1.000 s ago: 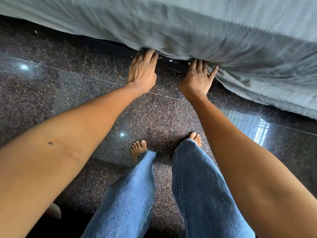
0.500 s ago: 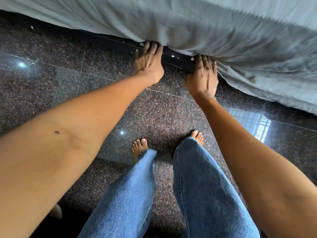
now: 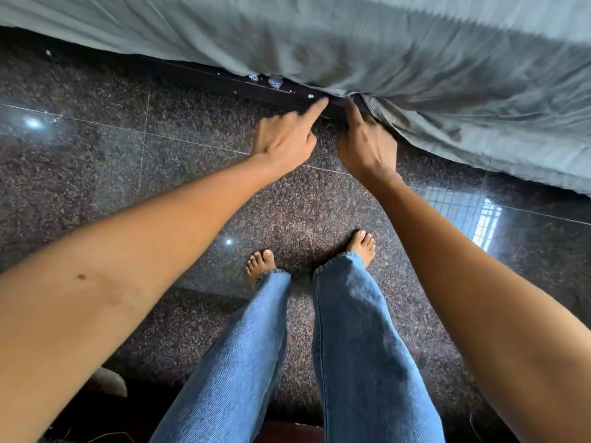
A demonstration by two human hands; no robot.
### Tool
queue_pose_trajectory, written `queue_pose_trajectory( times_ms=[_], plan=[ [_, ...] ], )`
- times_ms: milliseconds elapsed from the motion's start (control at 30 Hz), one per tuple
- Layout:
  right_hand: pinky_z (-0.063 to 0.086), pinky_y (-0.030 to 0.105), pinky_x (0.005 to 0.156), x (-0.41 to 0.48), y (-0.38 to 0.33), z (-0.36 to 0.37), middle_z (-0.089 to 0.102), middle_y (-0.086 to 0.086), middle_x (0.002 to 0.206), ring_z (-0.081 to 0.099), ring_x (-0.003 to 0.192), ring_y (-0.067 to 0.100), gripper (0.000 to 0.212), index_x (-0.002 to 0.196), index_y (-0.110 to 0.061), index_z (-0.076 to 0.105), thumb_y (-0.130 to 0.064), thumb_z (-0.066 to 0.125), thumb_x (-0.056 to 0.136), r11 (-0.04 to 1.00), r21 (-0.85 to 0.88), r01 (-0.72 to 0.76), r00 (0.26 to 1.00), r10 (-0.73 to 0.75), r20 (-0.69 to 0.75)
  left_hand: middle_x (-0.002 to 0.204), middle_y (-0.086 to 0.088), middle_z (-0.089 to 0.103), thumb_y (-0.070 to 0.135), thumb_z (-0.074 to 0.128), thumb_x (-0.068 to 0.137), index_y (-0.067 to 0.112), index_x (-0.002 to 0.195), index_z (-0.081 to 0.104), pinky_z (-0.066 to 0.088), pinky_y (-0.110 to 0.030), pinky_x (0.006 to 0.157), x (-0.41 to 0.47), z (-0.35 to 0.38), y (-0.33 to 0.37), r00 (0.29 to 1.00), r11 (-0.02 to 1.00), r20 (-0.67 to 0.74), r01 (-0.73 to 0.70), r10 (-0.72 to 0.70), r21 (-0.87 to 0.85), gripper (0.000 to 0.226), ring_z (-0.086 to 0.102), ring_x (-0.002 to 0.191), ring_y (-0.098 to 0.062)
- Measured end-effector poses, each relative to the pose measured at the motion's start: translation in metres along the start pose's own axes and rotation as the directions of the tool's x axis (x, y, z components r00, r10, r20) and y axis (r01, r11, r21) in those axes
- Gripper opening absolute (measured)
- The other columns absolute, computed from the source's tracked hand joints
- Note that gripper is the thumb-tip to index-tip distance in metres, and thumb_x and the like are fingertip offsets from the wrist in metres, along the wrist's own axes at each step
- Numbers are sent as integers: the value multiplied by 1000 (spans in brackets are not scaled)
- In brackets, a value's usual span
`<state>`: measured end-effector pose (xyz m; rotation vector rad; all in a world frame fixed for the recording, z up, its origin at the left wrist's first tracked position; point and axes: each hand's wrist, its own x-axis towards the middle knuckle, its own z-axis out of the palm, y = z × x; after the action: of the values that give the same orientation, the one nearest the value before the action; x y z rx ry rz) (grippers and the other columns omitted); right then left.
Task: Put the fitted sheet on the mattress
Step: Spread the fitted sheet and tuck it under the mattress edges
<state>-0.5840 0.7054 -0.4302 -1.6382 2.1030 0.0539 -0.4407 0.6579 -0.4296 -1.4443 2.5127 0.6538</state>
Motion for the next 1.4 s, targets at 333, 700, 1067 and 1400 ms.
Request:
queue_pose_trajectory(
  times_ms=[333, 700, 1067, 1400],
  plan=[
    [48, 38, 80, 28, -25, -6, 61, 11, 121, 62, 106, 28, 77, 152, -30, -1, -19, 46, 92, 952, 46, -301, 925, 280, 256, 60, -2, 45, 18, 54, 93, 33, 149, 7, 36, -30, 56, 27, 2, 4, 982, 984, 73, 172, -175, 46, 75, 42, 50, -18],
    [46, 40, 88, -13, 3, -4, 51, 10, 133, 50, 118, 31, 52, 139, -21, 43, -20, 51, 88, 922, 282, -265, 961, 275, 5, 117, -9, 63, 17, 41, 95, 16, 123, 58, 50, -39, 84, 27, -8, 30, 990, 993, -81, 119, -117, 18, 33, 62, 101, -29],
    [29, 43, 107, -45, 158, -12, 32, 14, 147, 31, 134, 31, 62, 140, -9, 35, -32, 55, 86, 938, 59, -343, 934, 347, -90, 157, -5, 16, 5, 47, 84, 13, 148, 22, 5, -38, 119, 21, 52, 126, 969, 968, 42, -247, 245, 46, 69, 13, 145, -21],
    [4, 56, 115, -14, 174, -31, 30, 7, 144, 23, 136, 27, 58, 134, -17, 48, -37, 58, 80, 931, -121, -343, 939, 341, -41, 154, -7, 23, 11, 44, 86, 10, 146, 25, 15, -39, 117, 49, 61, 165, 986, 986, -43, -156, 159, 60, 63, 24, 140, -24]
  ],
)
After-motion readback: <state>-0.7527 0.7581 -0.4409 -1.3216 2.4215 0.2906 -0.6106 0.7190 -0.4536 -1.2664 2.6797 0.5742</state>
